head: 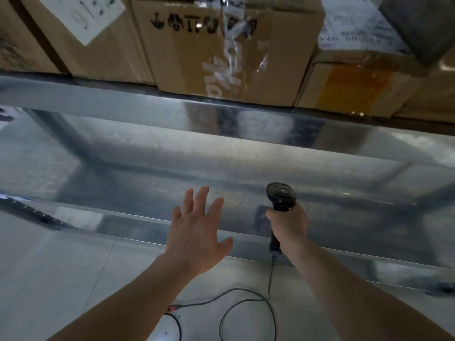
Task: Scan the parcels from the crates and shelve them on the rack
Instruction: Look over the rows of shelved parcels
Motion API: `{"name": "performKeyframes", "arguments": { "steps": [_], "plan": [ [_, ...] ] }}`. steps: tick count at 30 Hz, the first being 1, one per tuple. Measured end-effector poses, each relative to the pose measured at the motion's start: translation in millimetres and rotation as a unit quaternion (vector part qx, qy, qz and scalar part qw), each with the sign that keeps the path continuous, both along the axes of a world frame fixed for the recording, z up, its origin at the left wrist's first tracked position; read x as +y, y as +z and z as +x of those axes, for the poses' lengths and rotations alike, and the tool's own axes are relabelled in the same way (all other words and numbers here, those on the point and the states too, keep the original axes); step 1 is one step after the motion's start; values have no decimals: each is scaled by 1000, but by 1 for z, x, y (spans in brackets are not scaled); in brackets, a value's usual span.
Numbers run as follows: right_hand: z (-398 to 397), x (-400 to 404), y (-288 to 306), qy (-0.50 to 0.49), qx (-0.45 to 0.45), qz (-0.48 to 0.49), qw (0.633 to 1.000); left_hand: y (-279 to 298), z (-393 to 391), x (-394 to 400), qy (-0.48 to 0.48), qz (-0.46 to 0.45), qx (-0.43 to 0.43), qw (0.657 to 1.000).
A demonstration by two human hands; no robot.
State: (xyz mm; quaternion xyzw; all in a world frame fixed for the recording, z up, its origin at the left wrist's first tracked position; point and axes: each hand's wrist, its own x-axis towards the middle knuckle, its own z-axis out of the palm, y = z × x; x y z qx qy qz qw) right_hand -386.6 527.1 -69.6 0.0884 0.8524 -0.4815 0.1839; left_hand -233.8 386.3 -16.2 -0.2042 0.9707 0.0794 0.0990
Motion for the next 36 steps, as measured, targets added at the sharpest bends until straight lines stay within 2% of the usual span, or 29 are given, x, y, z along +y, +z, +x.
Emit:
{"name": "performKeyframes", "arguments": {
  "steps": [11,20,27,36],
  "plan": [
    [-31,-9,-22,-4,40,43,998,-27,-26,7,-22,-4,16,1000],
    [-54,-22,-27,-14,34,31,999,-41,-32,-3,-24,-6,16,1000],
    [-69,-26,-56,-28,23,18,999,-44,-36,-7,-28,-3,11,1000],
    [-61,-20,-38,-5,29,40,999,-38,-37,-10,-20,1,5,1000]
  ]
}}
